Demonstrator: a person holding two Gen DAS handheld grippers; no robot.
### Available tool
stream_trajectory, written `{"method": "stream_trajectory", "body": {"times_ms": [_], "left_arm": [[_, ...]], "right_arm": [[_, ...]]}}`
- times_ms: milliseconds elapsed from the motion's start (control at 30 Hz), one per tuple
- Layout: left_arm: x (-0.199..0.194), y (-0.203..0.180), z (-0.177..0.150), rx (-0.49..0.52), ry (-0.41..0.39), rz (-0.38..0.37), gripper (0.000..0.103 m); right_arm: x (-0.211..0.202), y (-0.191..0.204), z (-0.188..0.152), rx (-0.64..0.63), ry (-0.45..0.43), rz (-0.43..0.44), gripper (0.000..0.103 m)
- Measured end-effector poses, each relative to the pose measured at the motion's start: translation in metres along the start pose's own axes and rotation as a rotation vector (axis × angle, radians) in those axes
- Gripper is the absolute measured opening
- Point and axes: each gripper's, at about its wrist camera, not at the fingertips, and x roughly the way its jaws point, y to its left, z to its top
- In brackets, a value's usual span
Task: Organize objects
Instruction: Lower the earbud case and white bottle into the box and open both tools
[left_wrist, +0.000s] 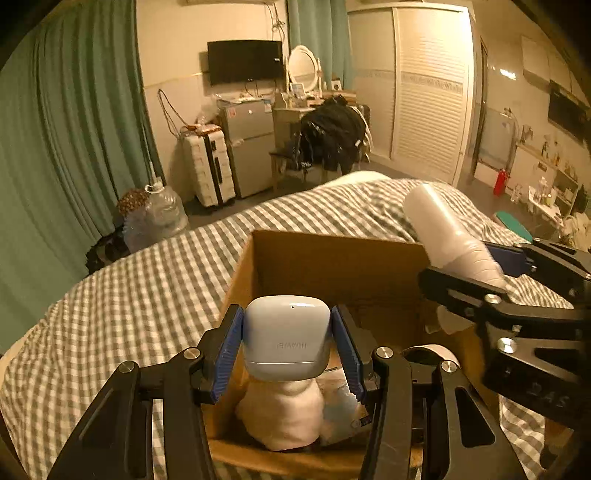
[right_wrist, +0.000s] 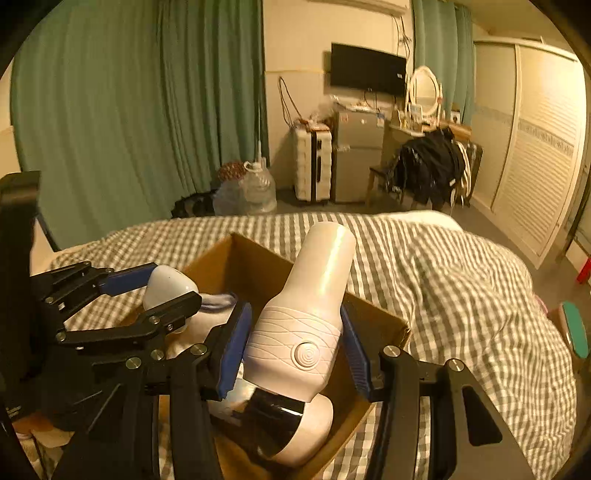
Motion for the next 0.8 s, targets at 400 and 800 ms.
{"method": "stream_trajectory", "body": {"times_ms": [400, 800], "left_arm": [[0.028, -0.004, -0.016, 0.006, 0.071, -0.019, 0.05], [-0.047, 0.013, -0.005, -0.075, 0.0, 0.049, 0.083]], "right_arm": [[0.028, -0.014, -0.014, 0.043, 0.048, -0.003, 0.049], [-0.052, -0.023, 0.005, 0.094, -0.055, -0.039, 0.07]]}}
